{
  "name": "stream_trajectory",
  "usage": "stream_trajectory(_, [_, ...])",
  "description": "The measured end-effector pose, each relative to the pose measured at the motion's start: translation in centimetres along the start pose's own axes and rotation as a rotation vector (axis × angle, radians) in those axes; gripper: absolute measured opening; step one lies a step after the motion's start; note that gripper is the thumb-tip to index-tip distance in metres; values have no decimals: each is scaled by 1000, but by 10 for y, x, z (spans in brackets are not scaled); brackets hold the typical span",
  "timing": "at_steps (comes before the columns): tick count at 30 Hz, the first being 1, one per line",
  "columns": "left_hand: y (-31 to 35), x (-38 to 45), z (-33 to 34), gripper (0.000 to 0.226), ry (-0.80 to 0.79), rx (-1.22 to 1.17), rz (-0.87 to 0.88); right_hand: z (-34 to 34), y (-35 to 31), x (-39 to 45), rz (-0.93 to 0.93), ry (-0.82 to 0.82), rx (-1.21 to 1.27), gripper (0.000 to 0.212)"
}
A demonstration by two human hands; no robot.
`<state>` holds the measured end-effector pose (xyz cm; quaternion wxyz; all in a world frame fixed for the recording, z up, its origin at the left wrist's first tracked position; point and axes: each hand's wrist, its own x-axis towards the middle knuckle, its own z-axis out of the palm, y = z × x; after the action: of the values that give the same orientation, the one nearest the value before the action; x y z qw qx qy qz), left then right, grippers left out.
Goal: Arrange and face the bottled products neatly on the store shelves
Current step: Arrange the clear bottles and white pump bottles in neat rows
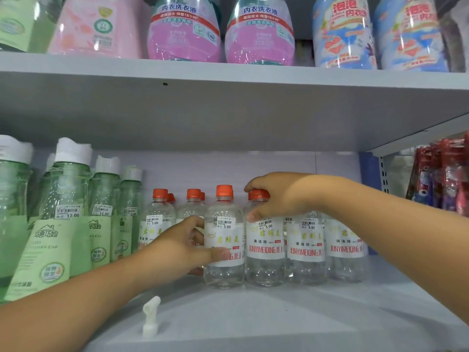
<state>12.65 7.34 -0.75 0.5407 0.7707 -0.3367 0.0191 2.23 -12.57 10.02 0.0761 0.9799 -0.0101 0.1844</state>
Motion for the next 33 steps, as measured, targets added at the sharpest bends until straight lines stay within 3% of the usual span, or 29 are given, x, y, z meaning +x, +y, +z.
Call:
stream_trajectory(5, [-3, 4, -1, 58, -22, 66, -10, 12, -2, -5, 18, 54, 13, 69])
stream_trajectory(9, [7, -4, -9, 61, -13, 237, 26, 29, -11, -26, 1, 243, 49, 63])
stream_trajectory(12, [25, -26, -23, 59, 180, 366, 175, 42, -28, -68, -41, 443, 133, 57])
stream_trajectory(16, [32, -107, -26, 22, 582, 9, 461, 79, -53, -151, -196, 680, 437, 30])
stream_trajectory(19, [-2, -186, 2, 20, 693, -76, 553, 127, -74, -196, -329, 775, 584, 22])
stream_trajectory(22, [-61, -226, 31, 21, 802, -28, 325, 183, -92, -204, -335, 626, 781, 16])
stream_trajectory(25, [-129, -237, 43, 36, 802, 20, 38, 241, -109, -187, -164, 203, 1092, 14])
stream_trajectory(28, [-176, -244, 38, 31, 800, 116, -161, 288, -126, -171, 0, -148, 1197, 17])
stream_trajectory(31, [-201, -243, 26, 34, 750, 148, -273, 307, -155, -160, 24, -317, 1184, 35])
stream_trajectory(33, [-211, -236, 20, 43, 695, 161, -290, 311, -173, -148, 22, -326, 1148, 52])
